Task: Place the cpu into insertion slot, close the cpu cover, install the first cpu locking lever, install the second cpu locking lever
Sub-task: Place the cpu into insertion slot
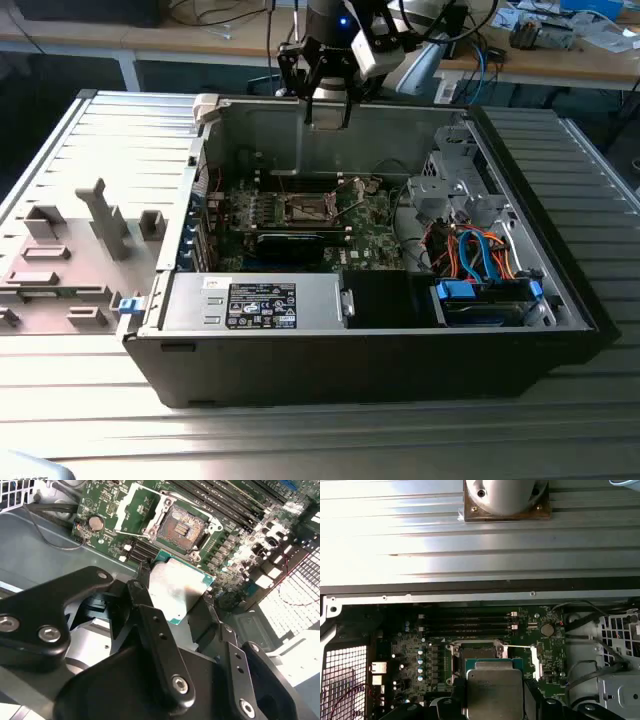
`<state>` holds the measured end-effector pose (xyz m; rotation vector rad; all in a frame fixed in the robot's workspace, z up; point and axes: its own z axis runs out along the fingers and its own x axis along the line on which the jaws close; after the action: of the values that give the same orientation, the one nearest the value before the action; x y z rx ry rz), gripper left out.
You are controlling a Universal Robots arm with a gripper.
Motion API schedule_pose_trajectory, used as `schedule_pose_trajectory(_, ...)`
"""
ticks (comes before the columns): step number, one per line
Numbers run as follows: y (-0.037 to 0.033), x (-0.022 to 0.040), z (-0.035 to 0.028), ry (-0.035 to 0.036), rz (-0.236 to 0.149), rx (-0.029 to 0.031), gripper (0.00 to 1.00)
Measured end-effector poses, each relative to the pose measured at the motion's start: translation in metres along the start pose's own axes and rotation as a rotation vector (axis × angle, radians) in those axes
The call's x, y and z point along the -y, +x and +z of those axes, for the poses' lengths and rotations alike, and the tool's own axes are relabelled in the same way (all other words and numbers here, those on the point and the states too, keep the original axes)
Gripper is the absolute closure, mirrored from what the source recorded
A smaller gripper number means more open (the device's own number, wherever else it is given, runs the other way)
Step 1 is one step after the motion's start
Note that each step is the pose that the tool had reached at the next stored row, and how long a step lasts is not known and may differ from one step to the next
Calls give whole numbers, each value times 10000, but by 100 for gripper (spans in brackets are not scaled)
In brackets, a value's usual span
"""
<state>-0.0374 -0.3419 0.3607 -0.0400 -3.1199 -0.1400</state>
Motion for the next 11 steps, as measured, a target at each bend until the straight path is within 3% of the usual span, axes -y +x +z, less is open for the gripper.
schedule_pose_trajectory(2,27,4,16,0,-1,0,46)
schedule_pose_trajectory(11,32,6,31,0,-1,0,46)
